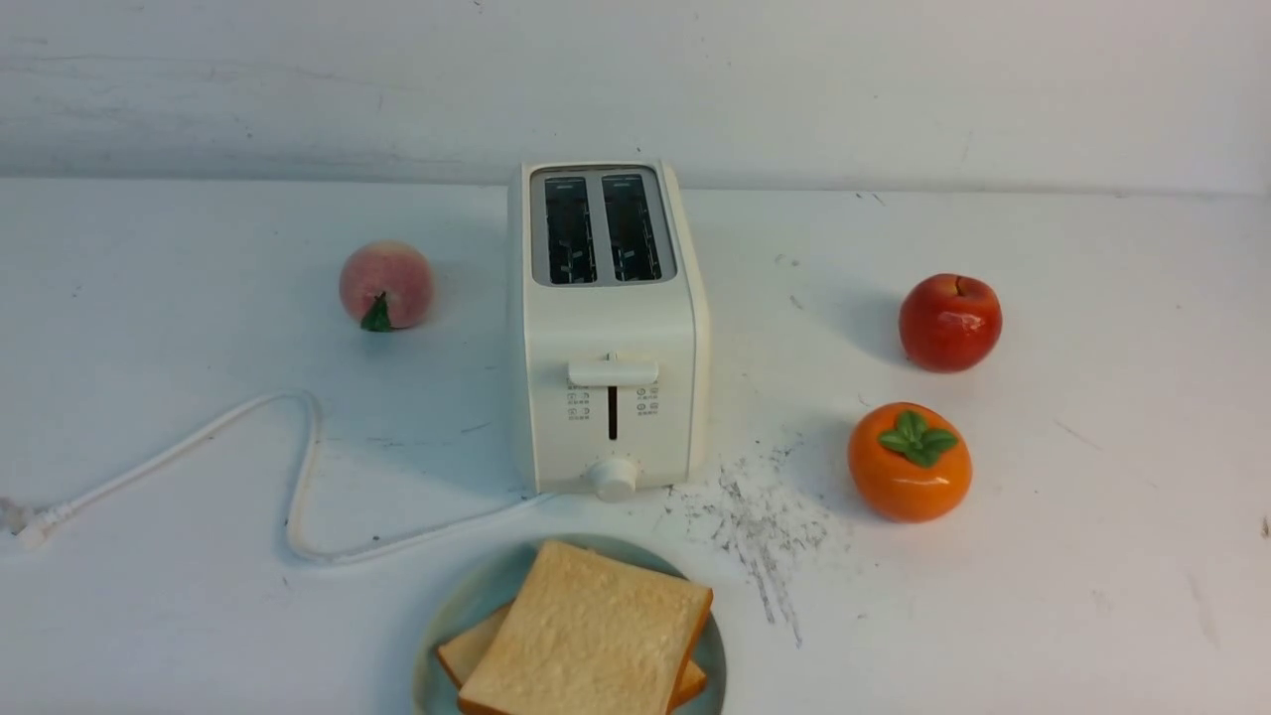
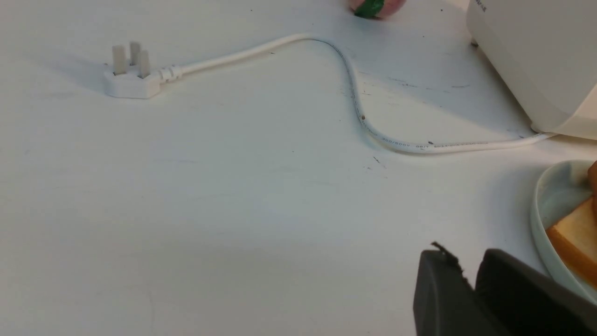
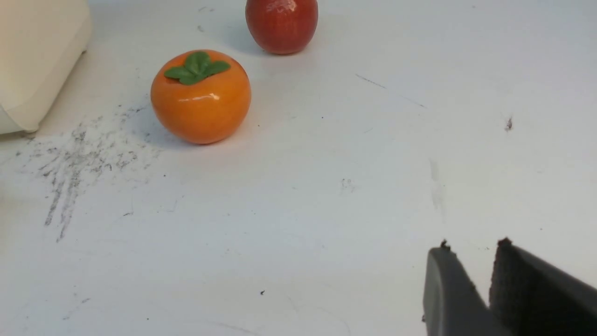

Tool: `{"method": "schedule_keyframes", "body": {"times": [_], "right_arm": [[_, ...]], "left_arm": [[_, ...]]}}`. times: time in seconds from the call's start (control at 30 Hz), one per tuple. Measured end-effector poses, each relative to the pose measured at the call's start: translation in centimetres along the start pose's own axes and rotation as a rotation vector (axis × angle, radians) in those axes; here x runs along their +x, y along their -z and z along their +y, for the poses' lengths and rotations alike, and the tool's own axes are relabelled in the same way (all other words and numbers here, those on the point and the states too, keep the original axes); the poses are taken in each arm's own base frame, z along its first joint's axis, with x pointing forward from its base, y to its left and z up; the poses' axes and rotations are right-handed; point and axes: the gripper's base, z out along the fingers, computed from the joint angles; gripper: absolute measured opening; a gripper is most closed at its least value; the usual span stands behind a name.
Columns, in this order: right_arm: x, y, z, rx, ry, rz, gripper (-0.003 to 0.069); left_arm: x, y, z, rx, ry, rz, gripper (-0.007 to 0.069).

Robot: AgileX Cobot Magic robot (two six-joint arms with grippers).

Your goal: Take toasted bread from bread machine on white table place on plate.

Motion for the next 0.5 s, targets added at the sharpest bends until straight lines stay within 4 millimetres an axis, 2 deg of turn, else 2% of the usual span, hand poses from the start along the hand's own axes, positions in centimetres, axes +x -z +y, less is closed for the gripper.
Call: {"method": "schedule_keyframes", "body": {"times": [0.5], "right_arm": [[0.00, 0.00, 0.00, 0.000, 0.000, 0.000, 0.0171]], "left_arm": [[0.00, 0.00, 0.00, 0.000, 0.000, 0.000, 0.0127]]}}
